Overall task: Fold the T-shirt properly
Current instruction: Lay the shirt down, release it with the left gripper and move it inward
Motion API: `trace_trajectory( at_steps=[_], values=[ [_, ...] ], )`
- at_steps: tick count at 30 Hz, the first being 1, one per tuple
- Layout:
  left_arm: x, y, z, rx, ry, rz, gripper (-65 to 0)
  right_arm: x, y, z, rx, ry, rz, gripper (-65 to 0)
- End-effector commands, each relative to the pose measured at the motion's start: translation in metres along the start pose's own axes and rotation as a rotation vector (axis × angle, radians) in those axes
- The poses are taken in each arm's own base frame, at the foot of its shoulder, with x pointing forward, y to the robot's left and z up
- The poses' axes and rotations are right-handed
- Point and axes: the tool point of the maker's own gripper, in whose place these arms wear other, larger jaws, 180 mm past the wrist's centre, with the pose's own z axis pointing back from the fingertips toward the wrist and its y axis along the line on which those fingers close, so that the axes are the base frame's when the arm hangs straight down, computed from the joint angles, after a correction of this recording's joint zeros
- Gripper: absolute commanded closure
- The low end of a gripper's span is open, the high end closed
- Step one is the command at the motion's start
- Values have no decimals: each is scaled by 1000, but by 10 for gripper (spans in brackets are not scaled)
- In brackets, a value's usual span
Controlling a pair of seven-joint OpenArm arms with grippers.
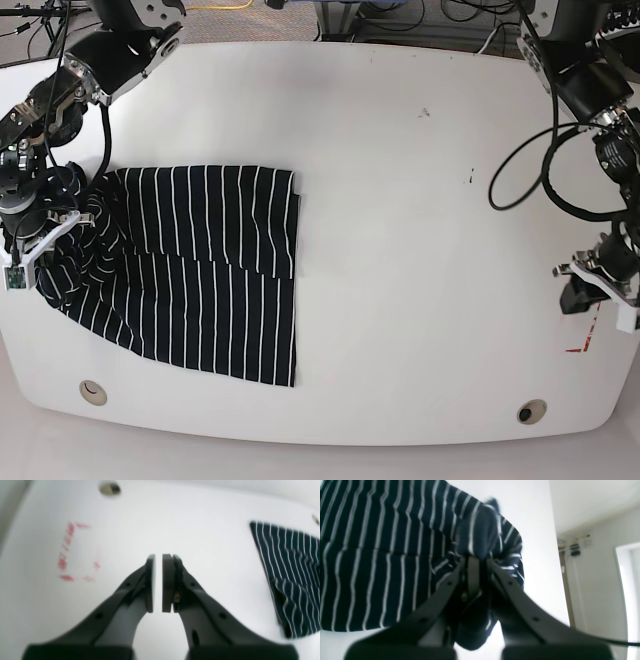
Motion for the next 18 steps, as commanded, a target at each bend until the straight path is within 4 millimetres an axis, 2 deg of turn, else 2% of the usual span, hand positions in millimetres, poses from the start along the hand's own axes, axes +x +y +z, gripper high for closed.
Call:
trace_trajectory(
  at_steps=[1, 5, 7, 10, 13, 18],
  values=[
    [0, -24, -6, -71, -24, -8, -53, 11, 2, 3, 2, -63, 7, -2],
    [-37, -65, -22, -169, 56, 1, -133, 6, 5, 3, 10, -59, 7, -2],
    [-55, -84, -30, -208, 99, 12, -193, 3, 5, 3, 10, -50, 9, -2],
    [-74, -106, -40, -257, 146, 37, -307, -1, 5, 3, 11, -39, 14, -2],
    [-93, -130, -51, -316, 198, 66, -389, -1, 5, 3, 11, -39, 14, -2],
    [-125, -170, -65, -411, 298, 85, -392, -2, 5, 3, 11, -38, 15, -2]
  ],
)
